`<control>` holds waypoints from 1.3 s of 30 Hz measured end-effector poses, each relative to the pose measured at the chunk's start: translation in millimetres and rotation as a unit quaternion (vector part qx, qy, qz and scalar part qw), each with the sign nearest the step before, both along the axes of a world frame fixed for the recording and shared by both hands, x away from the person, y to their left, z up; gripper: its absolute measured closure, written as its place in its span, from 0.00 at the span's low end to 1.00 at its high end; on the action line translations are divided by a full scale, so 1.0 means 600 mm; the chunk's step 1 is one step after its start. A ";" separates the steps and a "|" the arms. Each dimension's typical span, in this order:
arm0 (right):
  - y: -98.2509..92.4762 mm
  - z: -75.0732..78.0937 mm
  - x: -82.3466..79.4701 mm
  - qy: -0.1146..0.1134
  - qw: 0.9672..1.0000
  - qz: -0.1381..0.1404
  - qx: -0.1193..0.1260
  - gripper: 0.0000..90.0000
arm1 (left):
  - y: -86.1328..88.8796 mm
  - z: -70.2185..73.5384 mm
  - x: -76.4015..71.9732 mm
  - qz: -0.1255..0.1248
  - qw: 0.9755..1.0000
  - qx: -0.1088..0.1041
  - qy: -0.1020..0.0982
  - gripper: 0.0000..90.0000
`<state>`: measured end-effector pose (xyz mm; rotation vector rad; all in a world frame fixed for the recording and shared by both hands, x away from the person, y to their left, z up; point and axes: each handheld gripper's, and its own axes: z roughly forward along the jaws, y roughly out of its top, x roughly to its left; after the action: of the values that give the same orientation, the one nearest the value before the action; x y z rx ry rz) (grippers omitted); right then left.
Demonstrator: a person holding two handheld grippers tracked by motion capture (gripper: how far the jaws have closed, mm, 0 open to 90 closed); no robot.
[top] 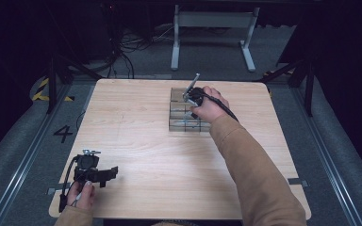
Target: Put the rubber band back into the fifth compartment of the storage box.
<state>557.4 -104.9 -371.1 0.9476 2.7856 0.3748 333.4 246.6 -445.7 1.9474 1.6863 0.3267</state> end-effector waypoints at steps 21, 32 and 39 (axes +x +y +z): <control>0.012 -0.030 0.001 0.035 0.998 -0.015 -0.051 0.95 | -0.001 -0.001 0.001 -0.004 1.000 0.002 0.001 0.18; 0.017 -0.049 0.007 0.012 0.999 -0.018 -0.044 0.94 | -0.001 -0.002 0.002 -0.005 1.000 0.002 0.003 0.18; 0.018 -0.062 0.010 0.006 0.999 -0.017 -0.039 0.94 | -0.001 -0.002 0.002 -0.005 1.000 0.002 0.003 0.18</control>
<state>563.5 -94.1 -408.4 0.9812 2.7690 0.2534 334.5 245.9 -446.9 1.9618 1.6806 0.3201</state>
